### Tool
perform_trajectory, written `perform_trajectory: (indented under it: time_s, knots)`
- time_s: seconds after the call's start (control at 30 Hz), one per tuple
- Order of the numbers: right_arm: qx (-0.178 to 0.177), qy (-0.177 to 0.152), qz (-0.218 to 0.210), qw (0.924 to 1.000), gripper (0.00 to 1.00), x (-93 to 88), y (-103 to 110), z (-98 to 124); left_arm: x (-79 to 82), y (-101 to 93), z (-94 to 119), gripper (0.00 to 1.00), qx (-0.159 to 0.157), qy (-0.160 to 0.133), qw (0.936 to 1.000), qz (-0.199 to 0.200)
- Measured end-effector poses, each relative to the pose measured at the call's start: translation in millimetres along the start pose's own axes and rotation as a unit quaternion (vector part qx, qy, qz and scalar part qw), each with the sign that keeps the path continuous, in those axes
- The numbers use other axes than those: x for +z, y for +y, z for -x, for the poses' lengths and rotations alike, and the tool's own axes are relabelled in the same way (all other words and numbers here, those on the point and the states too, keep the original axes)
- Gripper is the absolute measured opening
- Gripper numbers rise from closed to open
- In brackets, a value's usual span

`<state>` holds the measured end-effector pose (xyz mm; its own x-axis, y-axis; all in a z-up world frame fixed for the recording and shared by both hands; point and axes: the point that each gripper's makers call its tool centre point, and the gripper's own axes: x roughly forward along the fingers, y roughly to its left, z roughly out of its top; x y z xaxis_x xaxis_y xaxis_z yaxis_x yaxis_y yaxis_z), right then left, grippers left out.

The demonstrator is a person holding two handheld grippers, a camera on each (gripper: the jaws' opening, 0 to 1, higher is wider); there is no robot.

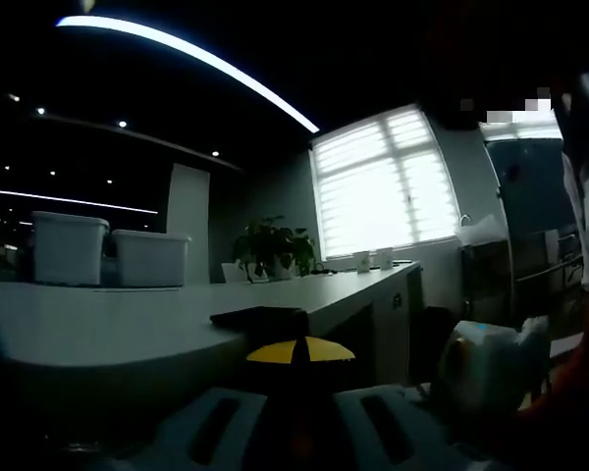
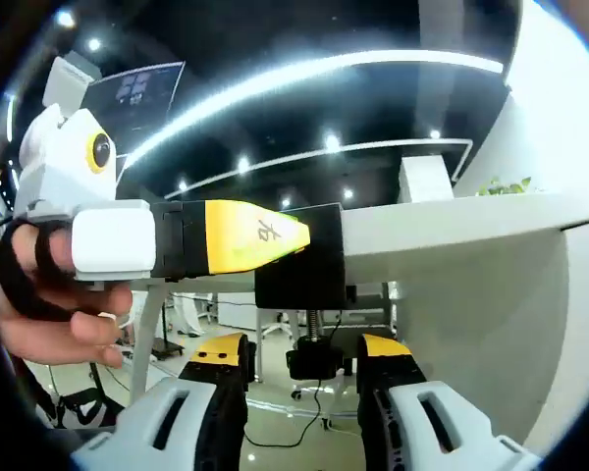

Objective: Clamp the fixed fixture on the desktop, loosen the retaining clip, secure it to the edge of the desk, and tighten the retaining clip.

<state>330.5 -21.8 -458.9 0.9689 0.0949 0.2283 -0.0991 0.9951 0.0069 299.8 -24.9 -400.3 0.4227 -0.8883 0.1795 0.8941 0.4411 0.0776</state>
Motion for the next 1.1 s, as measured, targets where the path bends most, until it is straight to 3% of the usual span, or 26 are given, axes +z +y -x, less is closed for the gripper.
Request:
perform_trajectory:
  time_s: [0.17, 0.3, 0.4, 0.57, 0.7, 0.9, 1.1]
  knots:
    - [-0.025, 0.013, -0.003, 0.9996, 0.43, -5.5, -5, -3, -0.2, 0.4, 0, 0.01, 0.003, 0.001, 1.0, -0.002]
    - [-0.042, 0.016, -0.026, 0.9987, 0.27, -9.2, -18, -5, -0.5, 1.3, 1, 0.01, 0.004, 0.0, 1.0, 0.0]
    - [-0.032, 0.017, -0.035, 0.9987, 0.25, -10.7, -17, -6, -0.7, 1.7, 2, 0.01, 0.005, 0.0, 1.0, 0.0]
    - [-0.009, 0.011, -0.039, 0.9991, 0.23, -11.1, -15, -6, -1.0, 1.7, 2, 0.01, 0.004, 0.0, 1.0, 0.001]
    - [0.028, 0.003, -0.044, 0.9986, 0.23, -11.2, -13, -8, -1.2, 1.6, 1, 0.01, 0.003, 0.002, 1.0, -0.002]
    - [0.097, -0.004, -0.058, 0.9936, 0.23, -12.5, -13, -11, -1.2, 1.7, 1, 0.01, 0.002, 0.002, 1.0, -0.003]
    - [0.134, -0.004, -0.076, 0.988, 0.23, -13.3, -12, -12, -0.9, 1.9, 1, 0.01, 0.0, 0.004, 1.0, -0.004]
